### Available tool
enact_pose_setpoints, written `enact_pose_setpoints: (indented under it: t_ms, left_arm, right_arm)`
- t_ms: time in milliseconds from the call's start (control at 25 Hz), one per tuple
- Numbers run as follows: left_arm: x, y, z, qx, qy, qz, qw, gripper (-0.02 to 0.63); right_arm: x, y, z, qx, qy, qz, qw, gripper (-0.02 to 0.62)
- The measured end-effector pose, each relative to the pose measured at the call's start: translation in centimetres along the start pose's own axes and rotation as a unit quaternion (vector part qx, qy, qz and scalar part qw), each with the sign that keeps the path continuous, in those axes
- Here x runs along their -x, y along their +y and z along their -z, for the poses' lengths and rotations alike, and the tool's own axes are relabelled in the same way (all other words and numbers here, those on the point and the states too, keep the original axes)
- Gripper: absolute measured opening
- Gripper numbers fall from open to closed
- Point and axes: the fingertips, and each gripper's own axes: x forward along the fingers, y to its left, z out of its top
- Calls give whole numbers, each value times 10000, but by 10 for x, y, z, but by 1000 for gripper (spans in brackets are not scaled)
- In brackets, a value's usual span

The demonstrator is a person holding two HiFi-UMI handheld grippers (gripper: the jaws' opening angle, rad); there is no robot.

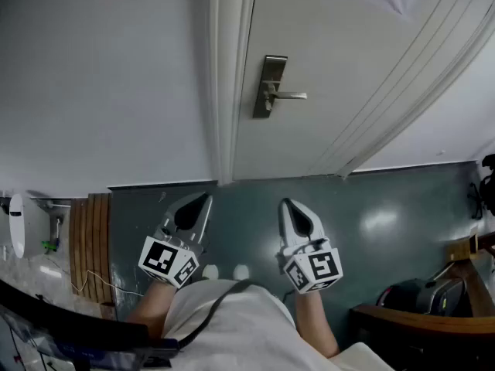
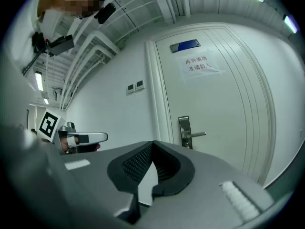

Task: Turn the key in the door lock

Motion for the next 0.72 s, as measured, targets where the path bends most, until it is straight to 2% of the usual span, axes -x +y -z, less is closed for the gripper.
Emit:
enact_pose_setpoints:
  t_ms: [240, 440, 720]
  left_arm:
    - [-5, -4, 0, 54, -40, 16, 10000, 6]
    - [-14, -15, 4, 42, -14, -48, 10000, 6]
    - [-23, -30, 13, 30, 95, -189, 9998, 6]
  right_arm:
    - [1, -6, -1, 24, -18, -31, 10000, 8]
    - [5, -14, 3, -130, -72, -233, 9996, 8]
    - [11, -33, 17, -308, 65, -292, 9991, 8]
